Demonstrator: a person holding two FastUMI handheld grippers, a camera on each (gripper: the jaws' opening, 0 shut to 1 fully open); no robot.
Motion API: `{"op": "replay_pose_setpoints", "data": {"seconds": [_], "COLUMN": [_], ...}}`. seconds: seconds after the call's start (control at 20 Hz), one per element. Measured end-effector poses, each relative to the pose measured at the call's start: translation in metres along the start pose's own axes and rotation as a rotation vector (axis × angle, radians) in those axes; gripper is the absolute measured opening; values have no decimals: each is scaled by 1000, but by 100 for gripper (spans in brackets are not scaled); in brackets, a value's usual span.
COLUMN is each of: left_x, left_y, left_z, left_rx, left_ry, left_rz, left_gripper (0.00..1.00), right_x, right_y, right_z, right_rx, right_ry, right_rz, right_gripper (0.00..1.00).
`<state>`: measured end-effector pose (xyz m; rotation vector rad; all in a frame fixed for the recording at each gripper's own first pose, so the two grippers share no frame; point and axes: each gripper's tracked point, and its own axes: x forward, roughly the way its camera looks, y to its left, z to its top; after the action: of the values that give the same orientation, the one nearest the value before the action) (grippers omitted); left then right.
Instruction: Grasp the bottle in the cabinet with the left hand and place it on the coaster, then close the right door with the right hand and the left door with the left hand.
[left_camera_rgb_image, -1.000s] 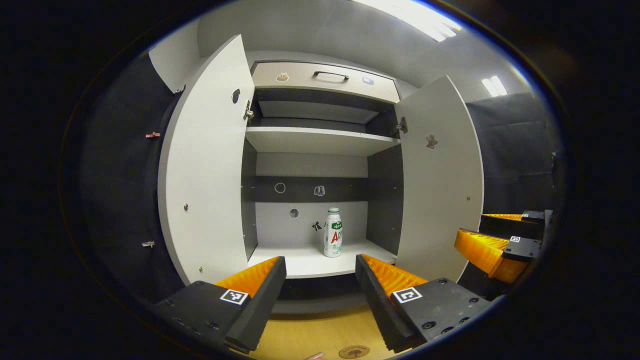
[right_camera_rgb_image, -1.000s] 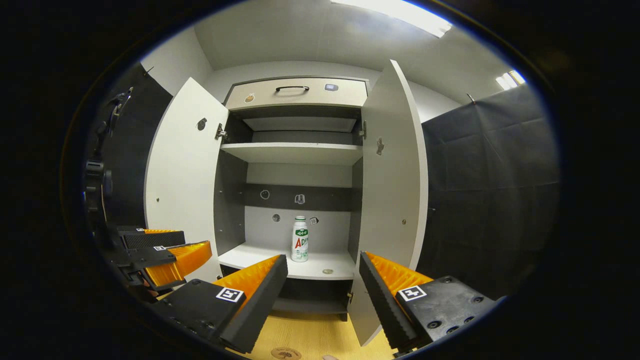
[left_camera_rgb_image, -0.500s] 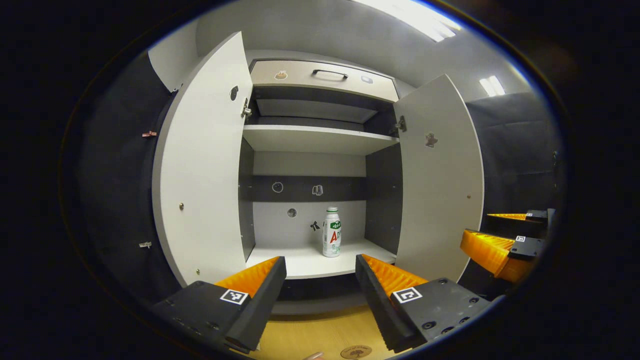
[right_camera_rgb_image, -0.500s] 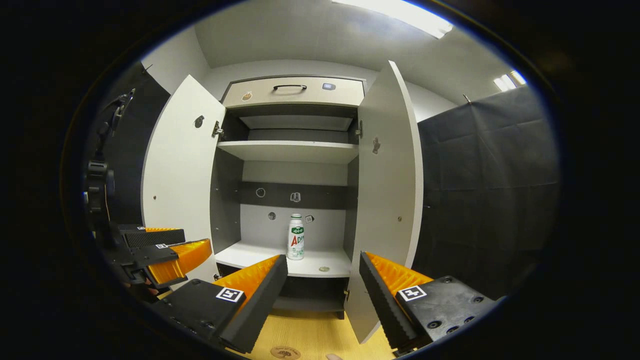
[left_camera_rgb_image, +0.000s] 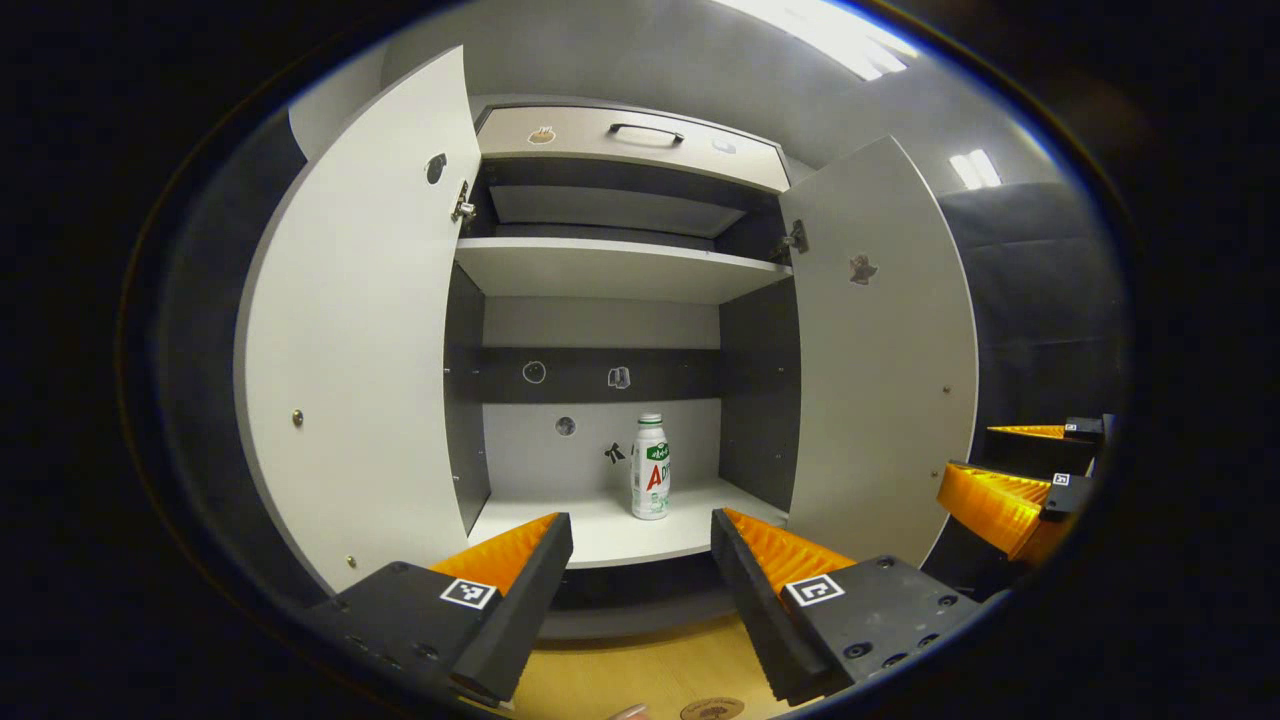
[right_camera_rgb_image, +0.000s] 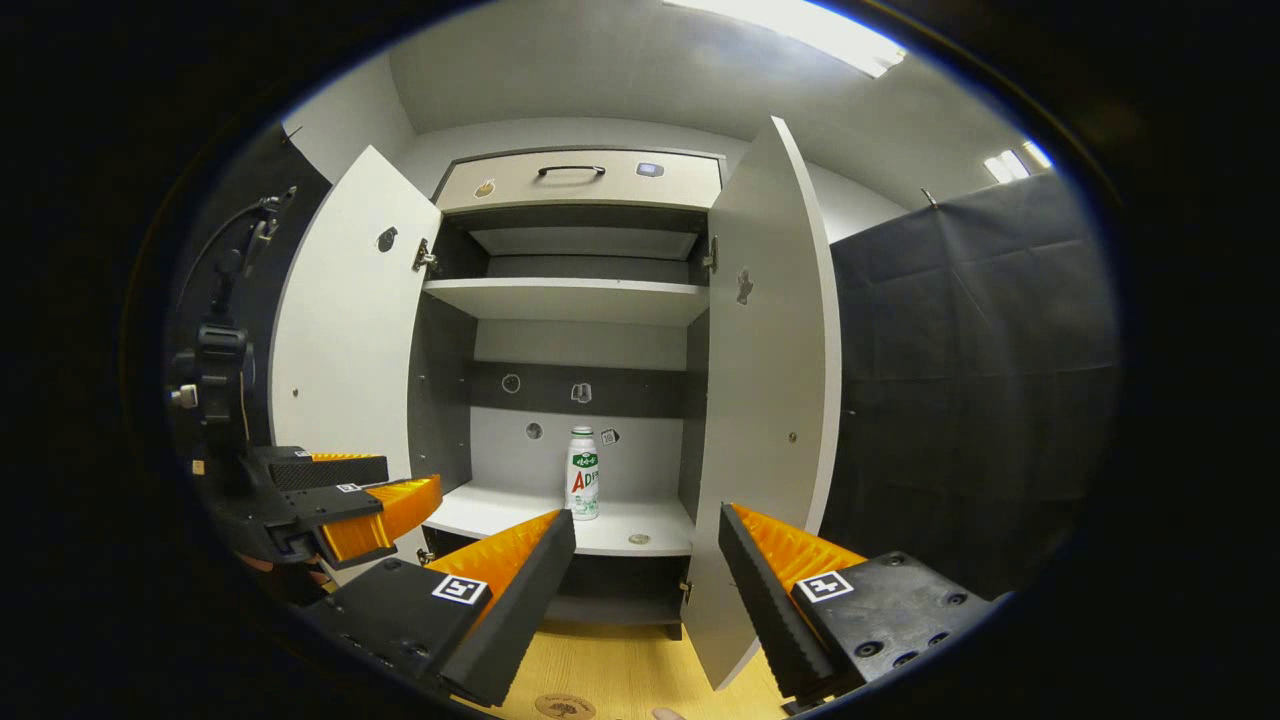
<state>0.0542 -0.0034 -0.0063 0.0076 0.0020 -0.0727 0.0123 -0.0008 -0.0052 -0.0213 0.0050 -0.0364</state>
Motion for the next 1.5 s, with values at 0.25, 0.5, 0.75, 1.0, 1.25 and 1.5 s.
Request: {"op": "replay_pose_setpoints", "data": {"seconds": [0.25,0.5,0.75,1.0,1.25,1.5], "left_x": [60,128,186,236,276,311], "left_y": [1,4,9,-5,-12,-17], "left_z": [-3,-9,-29,-36,-34,-51], "left_rx": [17,8,15,5,76,79], "left_ry": [2,-20,1,-41,-90,-76], "left_rz": [5,-11,8,-24,-13,-8], "left_gripper": [89,89,90,90,89,89], "right_x": [42,80,108,125,141,157], "right_y": [9,20,20,20,22,26], "right_z": [-7,-24,-34,-36,-42,-42], "right_rx": [4,-16,-20,-28,-29,-9], "right_ry": [-3,13,23,15,24,10], "right_rz": [95,195,236,241,249,273], "right_gripper": [96,96,96,96,96,96]}}
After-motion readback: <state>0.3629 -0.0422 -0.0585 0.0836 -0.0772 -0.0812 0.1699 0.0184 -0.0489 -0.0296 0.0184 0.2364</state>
